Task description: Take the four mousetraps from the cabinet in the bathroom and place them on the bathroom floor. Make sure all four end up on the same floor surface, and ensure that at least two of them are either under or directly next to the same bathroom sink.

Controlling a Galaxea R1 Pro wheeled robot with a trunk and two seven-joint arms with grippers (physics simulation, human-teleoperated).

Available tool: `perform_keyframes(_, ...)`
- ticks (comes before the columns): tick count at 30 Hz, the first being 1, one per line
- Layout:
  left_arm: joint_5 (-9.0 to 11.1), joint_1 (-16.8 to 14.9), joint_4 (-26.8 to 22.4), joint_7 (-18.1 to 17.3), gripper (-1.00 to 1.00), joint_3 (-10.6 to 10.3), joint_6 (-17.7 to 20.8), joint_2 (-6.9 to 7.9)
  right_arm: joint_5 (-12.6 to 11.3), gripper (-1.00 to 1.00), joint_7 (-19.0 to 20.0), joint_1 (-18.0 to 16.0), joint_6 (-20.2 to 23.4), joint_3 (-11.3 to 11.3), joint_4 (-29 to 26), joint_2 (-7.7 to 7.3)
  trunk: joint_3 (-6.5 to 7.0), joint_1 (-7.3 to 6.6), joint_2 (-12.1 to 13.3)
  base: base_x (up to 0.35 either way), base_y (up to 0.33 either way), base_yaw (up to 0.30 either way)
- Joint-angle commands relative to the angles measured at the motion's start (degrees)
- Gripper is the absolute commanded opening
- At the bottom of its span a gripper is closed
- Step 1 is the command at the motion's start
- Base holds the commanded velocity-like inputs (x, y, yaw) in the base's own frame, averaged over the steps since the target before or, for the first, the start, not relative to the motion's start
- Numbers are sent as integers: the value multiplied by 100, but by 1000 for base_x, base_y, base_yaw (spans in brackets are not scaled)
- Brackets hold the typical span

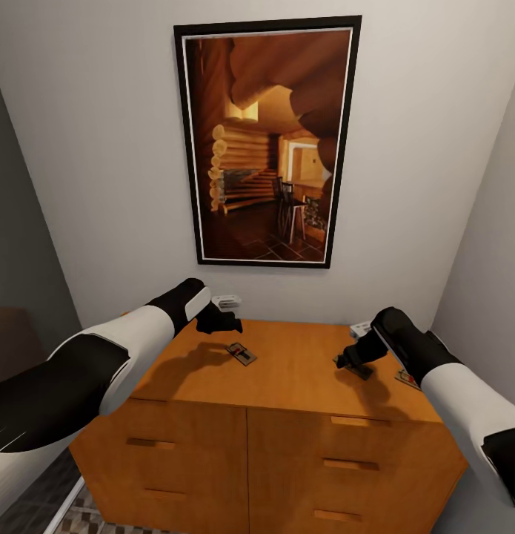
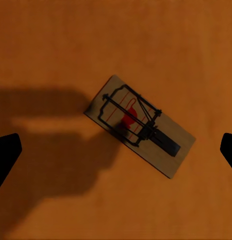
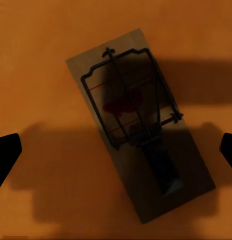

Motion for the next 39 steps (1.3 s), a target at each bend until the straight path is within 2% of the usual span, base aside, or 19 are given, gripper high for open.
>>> perform_keyframes(1,35,-5,-2,-6,100,-48,18,2,64,100,85,-5,6,32,-8,-10,-7,0,-5,0,0,0)
perform_keyframes(25,39,-5,-2,-7,100,-48,18,5,112,100,196,-6,6,59,-16,-85,-7,0,-5,0,0,0)
perform_keyframes(39,39,-5,-3,-7,100,-48,18,-2,102,100,199,-45,6,-40,-5,-289,-7,0,-5,0,0,0)
